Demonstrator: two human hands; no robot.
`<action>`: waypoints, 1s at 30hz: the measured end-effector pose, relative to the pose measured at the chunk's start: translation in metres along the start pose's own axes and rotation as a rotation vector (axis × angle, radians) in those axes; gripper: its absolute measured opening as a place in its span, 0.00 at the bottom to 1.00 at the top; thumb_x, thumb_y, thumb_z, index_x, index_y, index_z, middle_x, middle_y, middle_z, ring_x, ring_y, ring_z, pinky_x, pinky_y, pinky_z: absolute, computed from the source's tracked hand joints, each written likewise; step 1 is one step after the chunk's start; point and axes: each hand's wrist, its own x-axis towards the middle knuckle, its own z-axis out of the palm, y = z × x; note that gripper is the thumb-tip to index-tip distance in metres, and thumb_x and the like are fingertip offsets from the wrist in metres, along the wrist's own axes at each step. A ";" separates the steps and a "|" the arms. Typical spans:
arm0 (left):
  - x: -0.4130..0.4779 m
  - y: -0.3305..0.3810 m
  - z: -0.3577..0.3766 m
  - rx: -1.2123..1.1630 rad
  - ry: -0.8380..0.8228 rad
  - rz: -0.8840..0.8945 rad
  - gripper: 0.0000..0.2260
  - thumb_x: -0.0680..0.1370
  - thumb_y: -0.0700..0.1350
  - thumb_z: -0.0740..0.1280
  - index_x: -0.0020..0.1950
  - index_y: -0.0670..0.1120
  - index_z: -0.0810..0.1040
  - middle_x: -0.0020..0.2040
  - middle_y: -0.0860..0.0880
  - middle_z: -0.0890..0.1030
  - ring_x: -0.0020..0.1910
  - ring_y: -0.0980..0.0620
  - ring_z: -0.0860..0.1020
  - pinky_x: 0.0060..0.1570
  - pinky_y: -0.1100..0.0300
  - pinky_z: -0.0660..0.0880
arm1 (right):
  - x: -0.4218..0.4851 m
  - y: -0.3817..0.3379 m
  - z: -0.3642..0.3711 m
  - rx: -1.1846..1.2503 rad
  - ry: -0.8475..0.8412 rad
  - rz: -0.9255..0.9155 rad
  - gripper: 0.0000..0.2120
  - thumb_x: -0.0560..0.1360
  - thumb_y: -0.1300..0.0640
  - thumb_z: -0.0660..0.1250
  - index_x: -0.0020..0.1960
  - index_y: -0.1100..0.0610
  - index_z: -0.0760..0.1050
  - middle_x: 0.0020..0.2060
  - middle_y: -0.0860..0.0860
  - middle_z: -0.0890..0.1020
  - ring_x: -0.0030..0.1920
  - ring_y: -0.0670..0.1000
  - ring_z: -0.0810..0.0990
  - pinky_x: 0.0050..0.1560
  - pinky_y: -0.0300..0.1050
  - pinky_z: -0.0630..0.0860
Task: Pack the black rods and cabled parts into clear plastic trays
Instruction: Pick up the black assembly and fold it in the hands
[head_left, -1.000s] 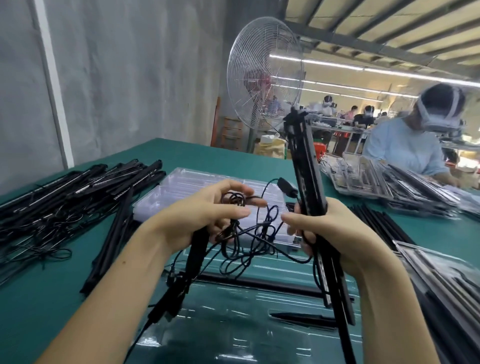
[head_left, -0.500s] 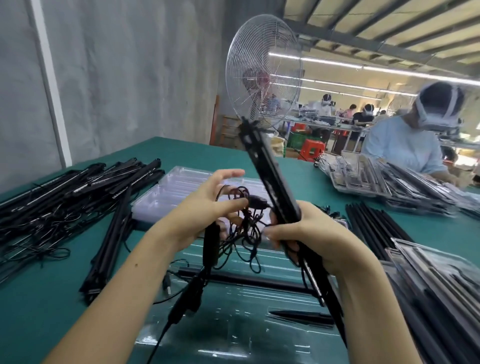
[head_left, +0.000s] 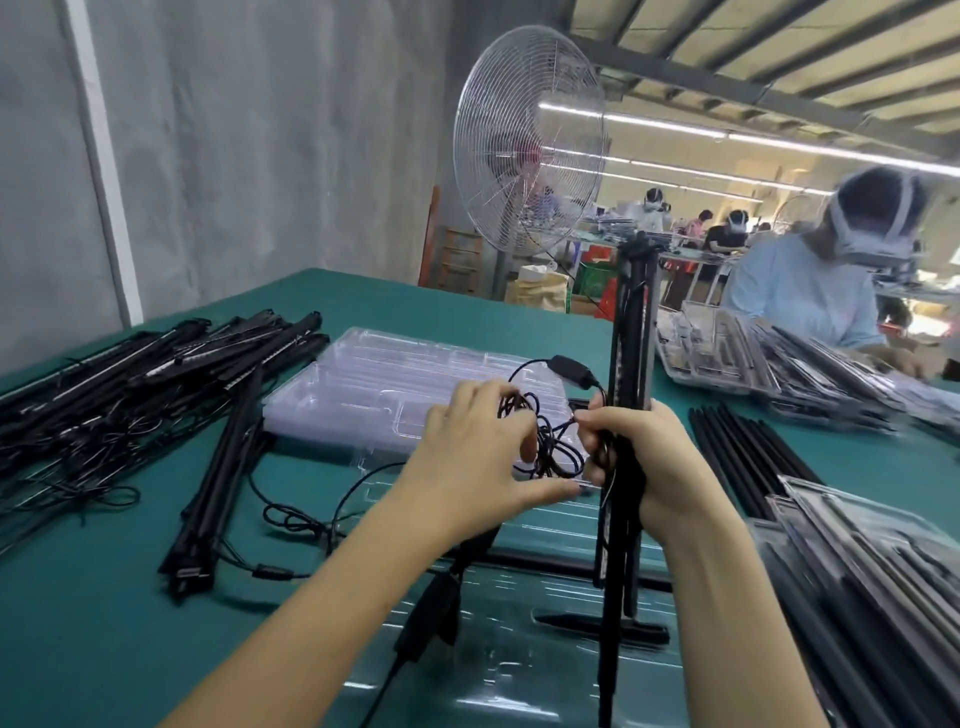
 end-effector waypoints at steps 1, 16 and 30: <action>0.000 0.002 0.003 0.045 0.016 0.004 0.17 0.72 0.65 0.61 0.42 0.52 0.68 0.70 0.51 0.62 0.68 0.53 0.55 0.64 0.49 0.58 | 0.001 0.000 -0.001 0.012 0.007 -0.004 0.10 0.71 0.71 0.62 0.37 0.58 0.69 0.21 0.51 0.70 0.20 0.46 0.65 0.19 0.36 0.64; 0.006 -0.015 -0.027 -0.642 0.334 -0.104 0.10 0.76 0.46 0.69 0.34 0.52 0.79 0.46 0.62 0.80 0.45 0.68 0.77 0.48 0.69 0.71 | -0.012 -0.012 -0.029 -0.043 -0.282 -0.013 0.07 0.62 0.66 0.66 0.37 0.58 0.69 0.23 0.53 0.67 0.21 0.47 0.64 0.18 0.37 0.64; 0.012 -0.025 -0.011 -0.846 0.151 -0.499 0.11 0.81 0.41 0.58 0.38 0.43 0.69 0.32 0.47 0.78 0.19 0.60 0.73 0.17 0.67 0.63 | -0.019 -0.022 -0.025 -0.182 -0.430 -0.167 0.09 0.64 0.67 0.71 0.36 0.54 0.76 0.26 0.50 0.74 0.23 0.48 0.71 0.22 0.37 0.69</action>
